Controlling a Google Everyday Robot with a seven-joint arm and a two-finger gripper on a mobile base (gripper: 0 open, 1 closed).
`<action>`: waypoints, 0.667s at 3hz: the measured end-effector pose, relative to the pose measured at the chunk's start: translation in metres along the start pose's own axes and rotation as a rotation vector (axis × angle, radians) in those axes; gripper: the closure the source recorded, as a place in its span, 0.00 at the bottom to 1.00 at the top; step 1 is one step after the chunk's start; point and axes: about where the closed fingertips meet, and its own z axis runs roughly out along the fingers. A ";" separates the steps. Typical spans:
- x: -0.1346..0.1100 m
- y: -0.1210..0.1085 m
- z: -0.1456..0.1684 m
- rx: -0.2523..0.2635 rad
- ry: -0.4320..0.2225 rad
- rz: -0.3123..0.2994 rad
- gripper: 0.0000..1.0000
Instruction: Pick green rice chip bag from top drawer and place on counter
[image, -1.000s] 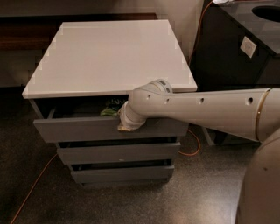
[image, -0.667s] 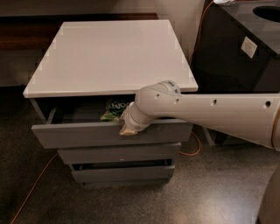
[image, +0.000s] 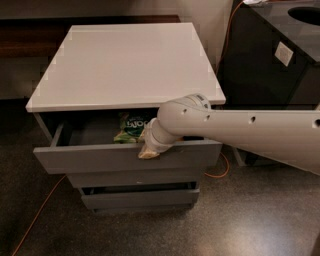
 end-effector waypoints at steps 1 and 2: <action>0.000 0.000 0.000 0.000 0.000 0.000 1.00; 0.002 0.016 -0.010 -0.009 -0.002 0.004 1.00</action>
Offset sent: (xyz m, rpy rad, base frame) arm -0.1649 -0.0619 0.0184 0.0167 0.0823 0.0057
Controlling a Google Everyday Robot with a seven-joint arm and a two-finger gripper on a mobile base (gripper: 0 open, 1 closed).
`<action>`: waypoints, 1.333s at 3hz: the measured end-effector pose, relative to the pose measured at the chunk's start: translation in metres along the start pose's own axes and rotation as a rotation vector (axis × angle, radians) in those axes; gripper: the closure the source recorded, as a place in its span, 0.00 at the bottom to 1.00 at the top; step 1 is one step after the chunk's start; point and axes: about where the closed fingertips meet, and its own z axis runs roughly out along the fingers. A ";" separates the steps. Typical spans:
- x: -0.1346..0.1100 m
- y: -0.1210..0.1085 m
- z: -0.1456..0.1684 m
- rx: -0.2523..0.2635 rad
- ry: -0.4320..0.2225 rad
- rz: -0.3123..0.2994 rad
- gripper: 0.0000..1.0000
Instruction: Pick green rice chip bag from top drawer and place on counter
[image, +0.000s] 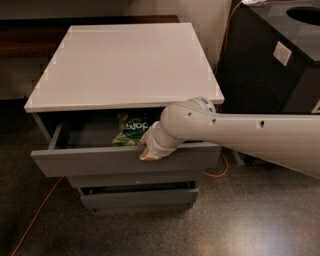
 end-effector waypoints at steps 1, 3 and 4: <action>0.005 0.033 -0.018 -0.017 0.000 0.003 0.98; 0.008 0.054 -0.029 -0.041 0.006 0.005 0.45; 0.008 0.059 -0.034 -0.049 0.007 0.005 0.64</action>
Offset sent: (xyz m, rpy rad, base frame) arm -0.1604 -0.0535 -0.0003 -0.0283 0.1087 0.0247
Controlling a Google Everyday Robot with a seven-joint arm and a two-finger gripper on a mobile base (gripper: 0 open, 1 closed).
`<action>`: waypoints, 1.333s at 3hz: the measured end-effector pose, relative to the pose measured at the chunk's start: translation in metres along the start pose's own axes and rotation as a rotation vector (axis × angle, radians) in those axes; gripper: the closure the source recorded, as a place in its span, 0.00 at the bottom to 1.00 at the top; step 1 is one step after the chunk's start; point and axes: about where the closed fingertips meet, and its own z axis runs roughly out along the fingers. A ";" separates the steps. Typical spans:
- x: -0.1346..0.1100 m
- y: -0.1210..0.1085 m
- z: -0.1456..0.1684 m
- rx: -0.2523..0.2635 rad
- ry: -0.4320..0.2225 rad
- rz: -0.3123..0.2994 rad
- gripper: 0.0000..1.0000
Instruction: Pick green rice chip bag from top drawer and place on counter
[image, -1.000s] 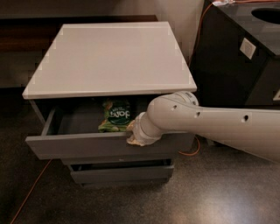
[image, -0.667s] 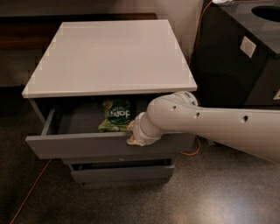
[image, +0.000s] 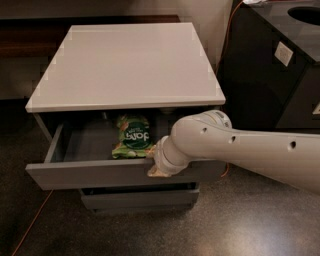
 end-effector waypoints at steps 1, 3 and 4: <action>0.006 0.031 -0.012 -0.041 0.005 0.004 0.87; 0.006 0.033 -0.013 -0.044 0.005 0.005 1.00; 0.008 0.049 -0.026 -0.068 -0.003 0.013 1.00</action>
Offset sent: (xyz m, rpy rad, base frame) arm -0.1118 -0.0403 -0.0005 -0.0088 0.1581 0.0369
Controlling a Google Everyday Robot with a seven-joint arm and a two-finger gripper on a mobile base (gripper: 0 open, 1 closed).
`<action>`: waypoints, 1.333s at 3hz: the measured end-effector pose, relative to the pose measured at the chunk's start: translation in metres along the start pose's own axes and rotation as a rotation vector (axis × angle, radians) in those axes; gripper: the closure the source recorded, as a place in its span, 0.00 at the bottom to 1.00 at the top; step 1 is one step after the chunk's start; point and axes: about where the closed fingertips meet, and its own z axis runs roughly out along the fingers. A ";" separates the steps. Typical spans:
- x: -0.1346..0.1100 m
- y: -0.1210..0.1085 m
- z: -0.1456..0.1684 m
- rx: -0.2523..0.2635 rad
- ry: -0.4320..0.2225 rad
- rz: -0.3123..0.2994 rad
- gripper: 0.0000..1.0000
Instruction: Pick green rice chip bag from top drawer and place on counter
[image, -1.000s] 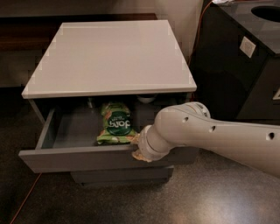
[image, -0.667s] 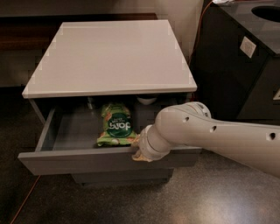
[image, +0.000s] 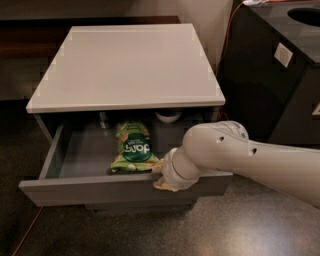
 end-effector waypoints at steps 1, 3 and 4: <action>0.000 0.000 0.000 0.000 0.000 0.000 1.00; 0.002 0.014 -0.011 -0.019 -0.011 0.011 0.86; 0.000 0.013 -0.021 -0.033 -0.021 0.017 0.63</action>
Offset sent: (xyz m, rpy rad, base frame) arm -0.0743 -0.0350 0.0263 0.0514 0.1081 -0.0032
